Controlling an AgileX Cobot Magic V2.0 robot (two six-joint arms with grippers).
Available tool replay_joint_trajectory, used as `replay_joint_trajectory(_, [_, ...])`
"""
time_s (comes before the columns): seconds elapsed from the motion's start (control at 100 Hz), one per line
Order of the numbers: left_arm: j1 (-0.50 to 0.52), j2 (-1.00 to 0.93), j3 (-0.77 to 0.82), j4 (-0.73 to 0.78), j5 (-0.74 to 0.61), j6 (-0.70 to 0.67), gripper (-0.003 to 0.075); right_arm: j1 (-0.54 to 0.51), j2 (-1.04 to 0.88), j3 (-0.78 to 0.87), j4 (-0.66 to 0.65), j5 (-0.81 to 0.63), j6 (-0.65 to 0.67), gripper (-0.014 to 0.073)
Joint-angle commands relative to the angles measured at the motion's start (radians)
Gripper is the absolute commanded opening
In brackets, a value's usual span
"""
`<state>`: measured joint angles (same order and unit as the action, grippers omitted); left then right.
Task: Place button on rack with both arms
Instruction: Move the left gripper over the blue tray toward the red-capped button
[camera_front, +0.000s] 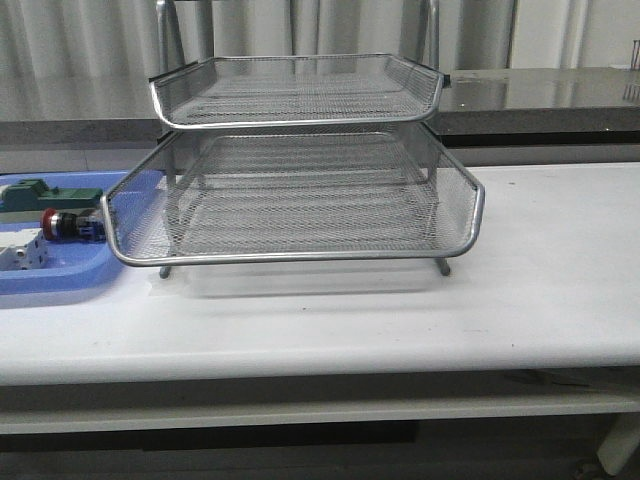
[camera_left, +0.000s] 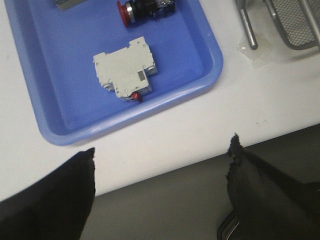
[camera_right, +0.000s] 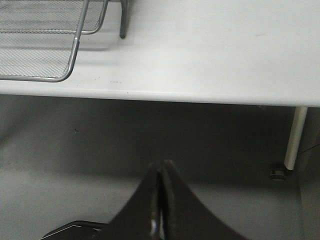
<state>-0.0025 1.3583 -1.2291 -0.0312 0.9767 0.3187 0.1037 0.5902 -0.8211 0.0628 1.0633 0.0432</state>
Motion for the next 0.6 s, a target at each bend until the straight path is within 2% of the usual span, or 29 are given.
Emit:
replay_joint_trajectory(0.0, [0.001, 0.03, -0.078, -0.063, -0.029, 0.098, 0.0529, -0.008, 0.002, -0.025, -0.007, -0.056, -0.006, -0.007])
replay_joint_trajectory(0.19, [0.001, 0.182, -0.236, -0.091, 0.01, 0.237, 0.0529, -0.008, 0.002, -0.025, -0.007, -0.056, -0.006, -0.007])
replay_joint_trajectory(0.34, [0.001, 0.301, -0.361, -0.091, 0.026, 0.396, 0.0529, -0.008, 0.002, -0.025, -0.007, -0.056, -0.006, -0.007])
replay_joint_trajectory(0.59, [0.001, 0.488, -0.55, -0.091, 0.059, 0.49, 0.0529, -0.008, 0.002, -0.025, -0.007, -0.056, -0.006, -0.007])
